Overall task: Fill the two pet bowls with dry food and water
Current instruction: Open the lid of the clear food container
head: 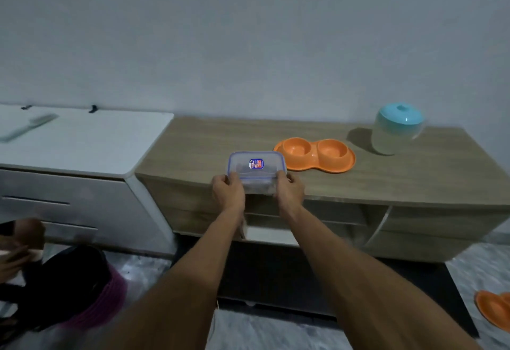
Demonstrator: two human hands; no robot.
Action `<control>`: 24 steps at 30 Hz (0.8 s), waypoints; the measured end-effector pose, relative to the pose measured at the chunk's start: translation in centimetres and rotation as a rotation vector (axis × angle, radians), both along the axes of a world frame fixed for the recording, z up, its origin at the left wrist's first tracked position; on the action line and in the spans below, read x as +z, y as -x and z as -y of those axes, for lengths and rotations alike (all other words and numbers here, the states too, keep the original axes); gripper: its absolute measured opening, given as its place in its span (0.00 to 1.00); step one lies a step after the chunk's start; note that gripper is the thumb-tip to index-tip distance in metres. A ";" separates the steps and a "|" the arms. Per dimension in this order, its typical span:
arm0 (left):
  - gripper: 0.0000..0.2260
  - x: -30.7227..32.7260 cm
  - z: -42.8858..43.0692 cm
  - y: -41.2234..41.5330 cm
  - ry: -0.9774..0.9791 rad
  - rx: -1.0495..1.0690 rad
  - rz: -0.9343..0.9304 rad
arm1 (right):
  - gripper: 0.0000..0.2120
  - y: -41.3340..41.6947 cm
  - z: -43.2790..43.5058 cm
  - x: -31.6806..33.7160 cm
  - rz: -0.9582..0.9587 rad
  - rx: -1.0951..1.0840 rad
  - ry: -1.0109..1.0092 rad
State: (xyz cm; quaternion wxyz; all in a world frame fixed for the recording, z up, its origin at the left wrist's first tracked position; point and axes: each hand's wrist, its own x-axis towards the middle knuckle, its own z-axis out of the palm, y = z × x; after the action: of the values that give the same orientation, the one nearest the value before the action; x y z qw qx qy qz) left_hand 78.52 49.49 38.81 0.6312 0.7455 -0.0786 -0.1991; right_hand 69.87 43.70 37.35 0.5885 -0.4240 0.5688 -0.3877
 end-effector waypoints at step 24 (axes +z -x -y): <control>0.07 -5.2 15.9 -17.2 -0.183 -0.186 -0.037 | 0.19 -14.7 15.7 -4.9 -0.129 0.036 -0.106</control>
State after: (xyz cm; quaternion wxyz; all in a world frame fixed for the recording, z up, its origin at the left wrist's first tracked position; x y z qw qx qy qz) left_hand 95.74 33.57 33.63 0.5407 0.7857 -0.1169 -0.2769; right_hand 84.60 28.00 32.43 0.5791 -0.4268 0.6174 -0.3182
